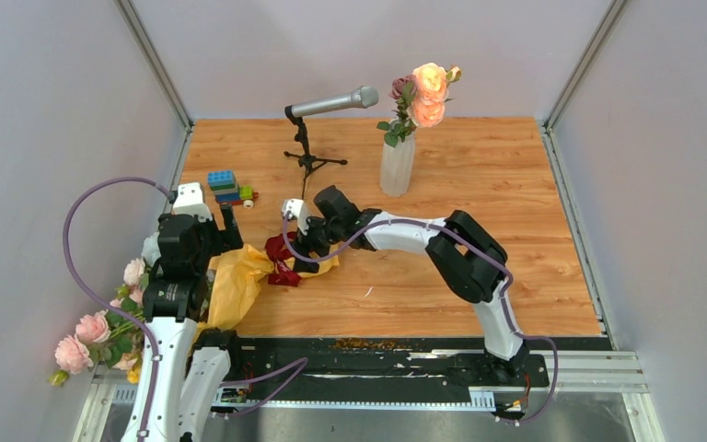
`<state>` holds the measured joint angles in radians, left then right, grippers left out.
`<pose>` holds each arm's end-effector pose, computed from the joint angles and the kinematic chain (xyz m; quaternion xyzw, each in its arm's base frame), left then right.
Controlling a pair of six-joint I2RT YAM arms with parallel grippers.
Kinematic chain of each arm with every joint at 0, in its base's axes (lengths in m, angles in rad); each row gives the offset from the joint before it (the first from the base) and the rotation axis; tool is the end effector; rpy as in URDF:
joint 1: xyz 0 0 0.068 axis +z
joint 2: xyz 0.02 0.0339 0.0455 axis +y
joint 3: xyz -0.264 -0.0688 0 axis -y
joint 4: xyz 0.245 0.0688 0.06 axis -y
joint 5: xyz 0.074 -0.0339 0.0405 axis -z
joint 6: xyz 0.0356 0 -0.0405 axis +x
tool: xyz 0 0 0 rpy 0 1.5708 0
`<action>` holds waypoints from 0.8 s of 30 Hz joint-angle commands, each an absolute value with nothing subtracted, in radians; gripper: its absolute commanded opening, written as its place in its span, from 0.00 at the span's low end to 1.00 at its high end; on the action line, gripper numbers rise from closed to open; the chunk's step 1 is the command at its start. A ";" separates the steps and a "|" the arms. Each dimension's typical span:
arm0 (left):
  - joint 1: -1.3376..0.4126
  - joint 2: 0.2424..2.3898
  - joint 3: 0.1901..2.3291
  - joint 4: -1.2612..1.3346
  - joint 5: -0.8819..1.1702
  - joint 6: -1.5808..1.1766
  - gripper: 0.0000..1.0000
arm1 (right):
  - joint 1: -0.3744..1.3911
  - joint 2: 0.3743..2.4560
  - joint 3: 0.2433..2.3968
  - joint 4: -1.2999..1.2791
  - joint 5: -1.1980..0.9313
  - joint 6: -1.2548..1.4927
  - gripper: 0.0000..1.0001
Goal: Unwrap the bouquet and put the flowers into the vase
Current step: Adjust the fake flower at the center of the board.
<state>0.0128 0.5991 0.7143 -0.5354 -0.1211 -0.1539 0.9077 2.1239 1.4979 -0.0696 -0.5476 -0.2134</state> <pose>0.1382 0.0061 0.3055 -0.1025 0.8318 0.0124 0.5453 0.2763 0.3838 0.1763 -0.5607 0.6777 0.3691 0.3003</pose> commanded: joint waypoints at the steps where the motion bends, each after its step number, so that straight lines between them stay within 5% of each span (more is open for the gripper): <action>1: 0.009 0.597 0.721 -0.515 -0.112 -0.153 1.00 | 0.923 1.979 1.314 -0.029 -0.614 -0.121 0.75; 9: 0.010 0.606 0.721 -0.515 -0.105 -0.152 1.00 | 1.007 1.751 1.041 0.048 -0.530 -0.006 0.75; 24: 0.009 0.589 0.721 -0.519 -0.132 -0.155 1.00 | 1.055 1.889 1.323 0.005 -0.354 -0.156 0.83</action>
<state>0.0128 0.5980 0.7143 -0.5358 -0.1188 -0.1535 1.0443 1.8206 1.2400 -0.0219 -0.3637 -0.0994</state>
